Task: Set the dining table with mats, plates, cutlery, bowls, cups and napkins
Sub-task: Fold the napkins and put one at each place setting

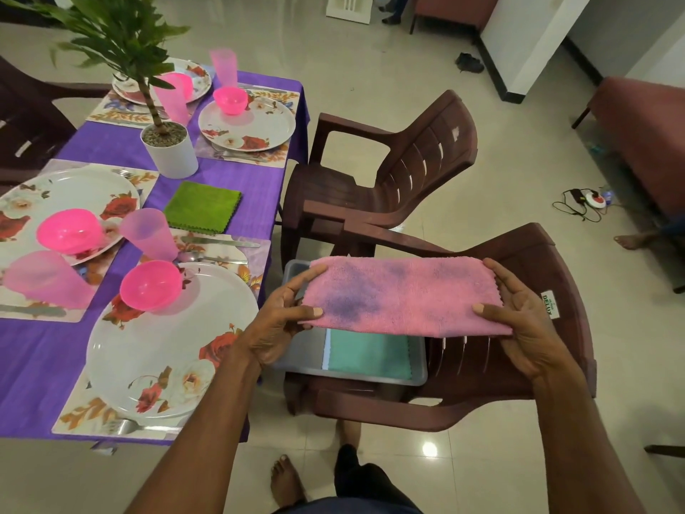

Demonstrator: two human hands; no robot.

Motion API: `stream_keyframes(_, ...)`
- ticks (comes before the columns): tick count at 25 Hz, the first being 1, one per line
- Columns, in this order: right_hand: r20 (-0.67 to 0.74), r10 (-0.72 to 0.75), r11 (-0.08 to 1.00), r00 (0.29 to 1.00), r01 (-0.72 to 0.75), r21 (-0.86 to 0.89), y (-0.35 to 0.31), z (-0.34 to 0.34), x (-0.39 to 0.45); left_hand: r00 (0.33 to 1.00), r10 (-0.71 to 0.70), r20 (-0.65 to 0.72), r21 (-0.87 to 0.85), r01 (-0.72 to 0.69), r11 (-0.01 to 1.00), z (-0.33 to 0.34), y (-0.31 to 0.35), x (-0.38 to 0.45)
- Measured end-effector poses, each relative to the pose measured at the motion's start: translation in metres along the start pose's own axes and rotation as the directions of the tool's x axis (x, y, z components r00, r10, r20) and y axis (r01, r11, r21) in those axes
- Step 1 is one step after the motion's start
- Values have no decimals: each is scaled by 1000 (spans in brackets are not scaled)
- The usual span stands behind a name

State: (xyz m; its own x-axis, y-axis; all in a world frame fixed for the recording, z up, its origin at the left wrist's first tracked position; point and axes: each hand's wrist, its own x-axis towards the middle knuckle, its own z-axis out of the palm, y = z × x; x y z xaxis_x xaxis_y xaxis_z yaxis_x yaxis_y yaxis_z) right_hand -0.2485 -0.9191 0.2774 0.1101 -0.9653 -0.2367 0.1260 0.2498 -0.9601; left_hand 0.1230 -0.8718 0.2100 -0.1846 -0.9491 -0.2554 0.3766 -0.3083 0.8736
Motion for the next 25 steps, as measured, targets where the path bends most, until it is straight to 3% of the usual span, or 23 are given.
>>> stream_keyframes(3,48,24,999,999,-25,21,-3,10,-9,1000,11,22,-36,-11,999,-3,1,-10)
stream_keyframes(5,77,-1,998,997,6,-65,-8,25,-14,999,25,28,-3,-25,1000,-2,5,-17)
stream_keyframes(10,271,51,931,961,53,-362,-12,90,-19,987,90,136,286,-126,950,8,20,-31)
stream_keyframes(13,391,103,915,915,66,-397,-13,112,-16,985,156,78,343,-173,923,9,31,-44)
stream_keyframes(17,348,49,958,936,55,-281,-23,99,-9,974,217,-64,207,-200,958,-11,46,-67)
stream_keyframes(19,371,53,948,927,69,-309,-27,100,-6,971,222,-93,197,-201,959,-12,50,-77)
stream_keyframes(25,595,139,876,792,182,-446,-19,170,-17,981,187,-49,422,-149,894,28,50,-88)
